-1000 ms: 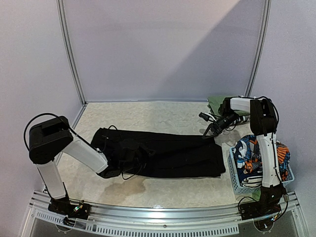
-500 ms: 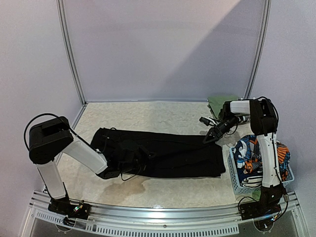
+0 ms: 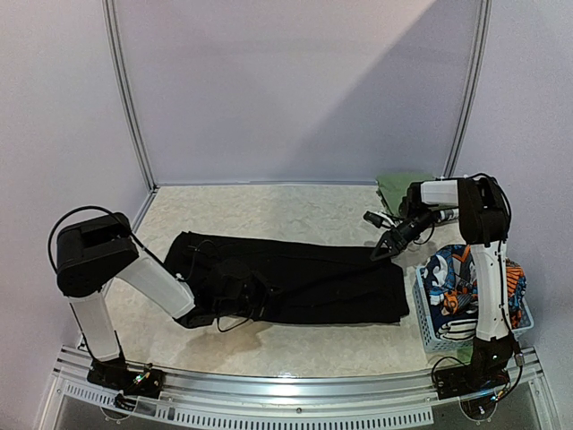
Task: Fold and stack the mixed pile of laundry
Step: Rotate the rectangle-folded shirt.
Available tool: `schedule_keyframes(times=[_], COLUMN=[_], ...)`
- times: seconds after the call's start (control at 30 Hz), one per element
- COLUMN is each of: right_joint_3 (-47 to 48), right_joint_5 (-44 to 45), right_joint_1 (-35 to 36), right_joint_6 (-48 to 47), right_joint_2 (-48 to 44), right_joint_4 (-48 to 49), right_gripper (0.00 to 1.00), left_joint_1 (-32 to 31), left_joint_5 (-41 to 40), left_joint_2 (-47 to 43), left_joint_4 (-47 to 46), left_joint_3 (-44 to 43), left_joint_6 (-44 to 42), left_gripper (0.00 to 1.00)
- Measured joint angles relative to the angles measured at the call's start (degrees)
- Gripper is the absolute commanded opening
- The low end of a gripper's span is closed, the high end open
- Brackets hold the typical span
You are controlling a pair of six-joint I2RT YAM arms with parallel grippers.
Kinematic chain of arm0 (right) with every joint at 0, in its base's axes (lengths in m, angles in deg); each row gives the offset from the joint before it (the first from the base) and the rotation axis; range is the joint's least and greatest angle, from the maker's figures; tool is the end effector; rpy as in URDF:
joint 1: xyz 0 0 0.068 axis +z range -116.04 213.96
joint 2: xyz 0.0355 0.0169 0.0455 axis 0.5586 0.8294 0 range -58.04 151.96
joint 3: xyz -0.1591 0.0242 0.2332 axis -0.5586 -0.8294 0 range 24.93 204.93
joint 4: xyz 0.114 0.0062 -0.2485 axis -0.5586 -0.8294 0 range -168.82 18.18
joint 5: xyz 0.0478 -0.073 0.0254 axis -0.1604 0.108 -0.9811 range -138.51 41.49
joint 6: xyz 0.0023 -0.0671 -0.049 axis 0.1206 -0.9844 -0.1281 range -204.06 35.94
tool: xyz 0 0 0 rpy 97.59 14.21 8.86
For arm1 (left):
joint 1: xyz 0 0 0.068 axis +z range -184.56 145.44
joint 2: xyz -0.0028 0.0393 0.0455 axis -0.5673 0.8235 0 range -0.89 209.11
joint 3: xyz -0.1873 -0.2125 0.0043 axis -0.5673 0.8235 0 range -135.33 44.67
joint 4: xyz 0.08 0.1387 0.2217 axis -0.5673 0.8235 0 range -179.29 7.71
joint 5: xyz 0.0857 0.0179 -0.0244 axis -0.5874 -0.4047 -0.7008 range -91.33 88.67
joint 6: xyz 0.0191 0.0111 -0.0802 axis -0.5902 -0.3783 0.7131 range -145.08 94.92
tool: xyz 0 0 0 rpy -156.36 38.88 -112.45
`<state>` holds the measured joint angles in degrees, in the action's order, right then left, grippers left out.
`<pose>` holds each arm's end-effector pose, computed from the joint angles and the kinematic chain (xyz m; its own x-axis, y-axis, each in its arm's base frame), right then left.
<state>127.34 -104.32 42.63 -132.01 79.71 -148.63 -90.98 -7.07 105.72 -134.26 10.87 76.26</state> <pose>0.4113 0.1235 0.0918 -0.7793 -0.5410 -0.3162 -0.5300 0.2999 0.7932 0.2061 -0.2970 0.0800 -0.7140 -0.6883 0.1282 -0.4067 0.2587 -0.8762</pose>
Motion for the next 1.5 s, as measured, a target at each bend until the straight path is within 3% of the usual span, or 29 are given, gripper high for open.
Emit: schedule_keyframes(times=[0.3, 0.4, 0.57, 0.8, 0.87, 0.97, 1.07, 1.1, 1.13, 1.17, 1.27, 1.5], right_joint_3=[-3.76, -5.22, -5.31, -8.55, -10.12, -13.07, -15.28, -15.74, -16.46, -16.98, -16.94, -14.34], right_joint_5=[1.29, 2.19, 2.56, 6.60, 9.18, 13.57, 18.25, 19.39, 20.70, 21.70, 24.28, 30.34], right_joint_1=[-0.07, -0.07, -0.09, -0.11, 0.15, 1.68, 5.92, 7.45, 9.35, 10.03, 14.27, 13.90], right_joint_6=[0.09, 0.42, 1.22, 6.49, 9.14, 13.97, 17.66, 18.23, 19.04, 19.61, 21.24, 23.74], right_joint_2=[-1.86, -4.48, -8.35, -15.89, -19.28, -24.61, -26.84, -26.84, -26.58, -26.14, -23.93, -17.75], right_joint_4=[0.15, -0.17, -0.13, 0.00, 1.29, 5.73, 8.83, 9.66, 10.93, 11.65, 13.29, 16.31], right_gripper=[0.11, 0.19, 0.24, 0.37, 0.42, 0.42, 0.39, 0.39, 0.37, 0.35, 0.34, 0.33], left_joint_1=[0.02, 0.42, 1.49, 5.64, 7.52, 8.59, 8.72, 8.85, 8.98, 9.27, 10.32, 11.02], left_joint_5=[2.36, 2.56, 3.78, 6.91, 5.66, -2.97, -11.15, -12.94, -14.40, -15.23, -15.28, -13.86], left_joint_2=[1.66, -2.34, -9.57, -18.75, -19.85, -19.47, -19.15, -18.86, -18.29, -17.11, -13.00, -10.88], left_joint_4=[-0.09, 3.56, 11.85, 32.11, 43.56, 61.24, 70.75, 72.54, 74.55, 76.32, 77.72, 78.05], left_joint_3=[0.17, 0.63, -0.24, -6.47, -13.18, -28.20, -37.18, -38.07, -38.40, -38.12, -34.29, -24.04], left_joint_6=[1.66, 0.79, -2.95, -14.99, -23.47, -40.24, -53.83, -56.52, -59.43, -62.55, -66.27, -66.77], left_gripper=[0.05, 0.14, 0.25, 0.32, 0.34, 0.40, 0.36, 0.29, 0.11, 0.00, 0.00, 0.00])
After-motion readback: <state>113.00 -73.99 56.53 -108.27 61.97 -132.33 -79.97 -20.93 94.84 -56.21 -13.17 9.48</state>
